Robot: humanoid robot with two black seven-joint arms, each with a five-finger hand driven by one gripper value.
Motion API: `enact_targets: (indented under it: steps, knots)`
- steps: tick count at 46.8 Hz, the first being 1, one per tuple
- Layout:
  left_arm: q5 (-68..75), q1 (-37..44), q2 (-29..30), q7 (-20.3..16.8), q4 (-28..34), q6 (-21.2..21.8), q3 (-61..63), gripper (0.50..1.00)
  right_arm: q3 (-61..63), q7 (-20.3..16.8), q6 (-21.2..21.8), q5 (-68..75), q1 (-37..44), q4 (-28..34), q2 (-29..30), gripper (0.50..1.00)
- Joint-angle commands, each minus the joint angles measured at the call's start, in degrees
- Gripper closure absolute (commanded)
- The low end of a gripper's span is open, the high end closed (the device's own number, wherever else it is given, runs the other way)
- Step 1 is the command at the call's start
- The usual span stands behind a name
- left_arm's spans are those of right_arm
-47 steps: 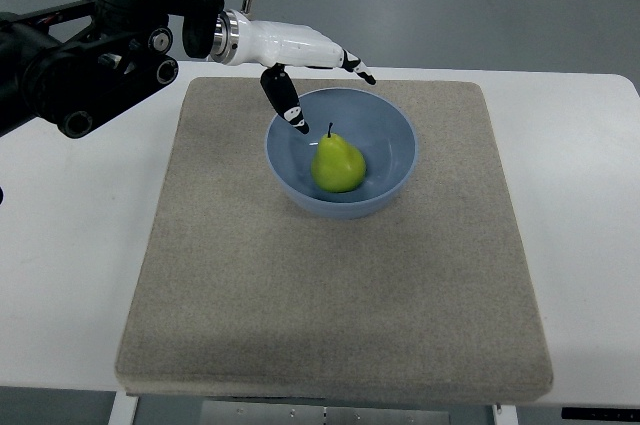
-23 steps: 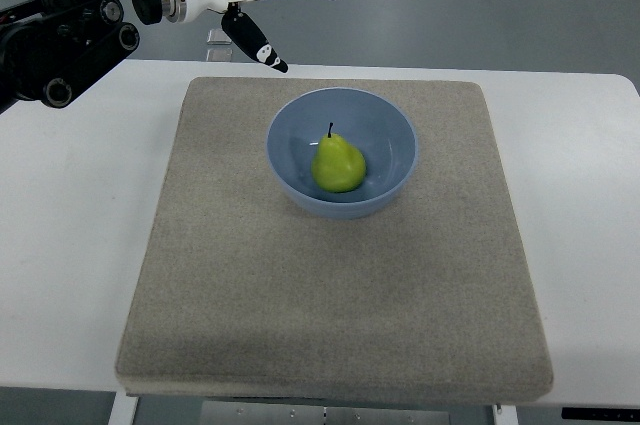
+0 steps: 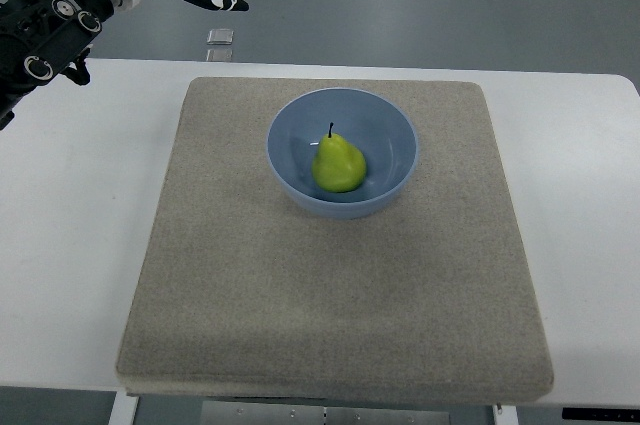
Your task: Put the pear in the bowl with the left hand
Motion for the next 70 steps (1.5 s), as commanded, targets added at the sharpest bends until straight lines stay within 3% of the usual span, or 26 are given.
enact_targets:
  steps: [1,9,19,30,38,43,53,70]
  knots:
    - [-7.6,1.4,-0.7,0.3,0.8,0.7,-0.1,0.536,0.0,0.0,0.0,0.0,0.0,0.0,0.0,0.576]
    - [-21.0,4.8,-4.8,0.5,5.1,3.4,0.2,0.536,0.0,0.0,0.0,0.0,0.0,0.1,0.0,0.576]
    - [-26.2,5.3,-8.2,1.0,8.0,3.8,-0.5,0.536,-0.1,0.0,0.0,0.0,0.0,0.0,0.0,0.576]
    - [-37.6,6.9,-10.8,7.5,8.1,5.1,-0.4,0.534,0.0,0.0,-0.1,0.0,0.0,0.0,0.0,0.576]
    - [-44.8,7.6,-11.6,8.3,8.1,5.0,-0.4,0.525,0.0,0.0,0.0,0.0,0.0,0.0,0.0,0.576]
    - [-49.7,8.7,-11.6,8.3,7.7,3.0,-0.7,0.525,0.0,0.0,0.0,0.0,0.0,0.1,0.0,0.576]
    - [-60.7,9.6,-11.6,8.2,8.1,-6.5,-1.3,0.525,0.0,0.0,0.0,0.0,0.0,0.0,0.0,0.576]
    - [-60.3,10.7,-11.5,7.4,7.8,-8.0,-4.6,0.508,-0.1,0.0,-0.1,0.0,0.0,0.0,0.0,0.576]
